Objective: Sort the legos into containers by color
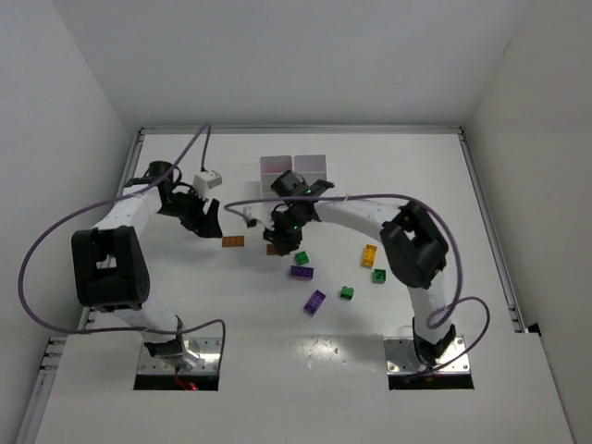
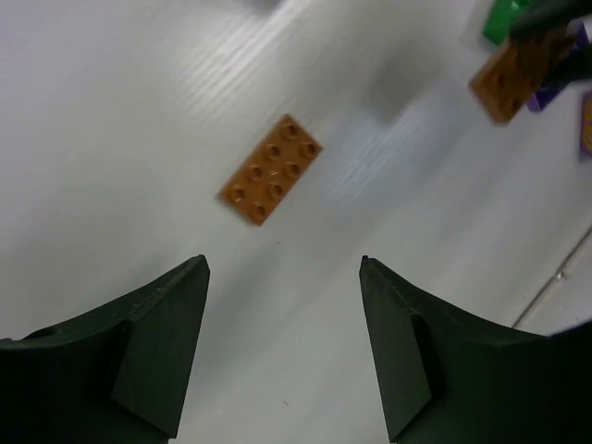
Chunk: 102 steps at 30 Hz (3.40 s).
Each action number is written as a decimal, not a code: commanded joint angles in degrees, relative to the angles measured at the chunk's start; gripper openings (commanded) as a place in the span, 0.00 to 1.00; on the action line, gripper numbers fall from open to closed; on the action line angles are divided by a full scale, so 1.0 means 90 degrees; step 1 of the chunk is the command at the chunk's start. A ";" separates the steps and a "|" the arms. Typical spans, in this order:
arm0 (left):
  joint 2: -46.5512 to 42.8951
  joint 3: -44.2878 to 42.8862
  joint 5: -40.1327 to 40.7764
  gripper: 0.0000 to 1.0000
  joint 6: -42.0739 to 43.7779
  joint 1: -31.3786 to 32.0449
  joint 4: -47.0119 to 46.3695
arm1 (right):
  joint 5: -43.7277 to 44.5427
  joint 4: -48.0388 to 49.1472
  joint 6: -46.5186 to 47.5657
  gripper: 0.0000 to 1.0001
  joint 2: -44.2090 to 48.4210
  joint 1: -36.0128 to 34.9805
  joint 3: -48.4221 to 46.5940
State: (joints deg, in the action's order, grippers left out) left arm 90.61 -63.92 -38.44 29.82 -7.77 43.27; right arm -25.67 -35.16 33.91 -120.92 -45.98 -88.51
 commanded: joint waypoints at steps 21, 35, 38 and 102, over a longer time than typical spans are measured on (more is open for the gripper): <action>0.1407 -0.0428 0.0814 0.72 0.3472 0.1518 -0.0559 | -0.0878 -0.0381 -0.1532 0.03 0.2528 0.2627 0.0147; 0.1485 0.0314 0.1056 0.70 0.3738 0.2210 -0.0773 | -0.0878 -0.0381 -0.1532 0.03 0.2528 0.3146 0.0147; 0.1417 0.0606 0.1388 0.68 0.3601 0.2366 -0.1221 | -0.0878 -0.0381 -0.1532 0.03 0.2469 0.3204 0.0088; -0.0898 -0.0465 0.0286 0.10 -0.2737 0.0912 -0.3176 | 0.0752 0.1152 -0.0321 0.03 0.0116 0.1036 -0.1113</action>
State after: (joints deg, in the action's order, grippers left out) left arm 83.48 -67.55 -35.35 6.72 0.08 17.15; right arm -20.05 -28.08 28.49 -119.57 -36.25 -99.20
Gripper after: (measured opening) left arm 0.403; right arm 0.308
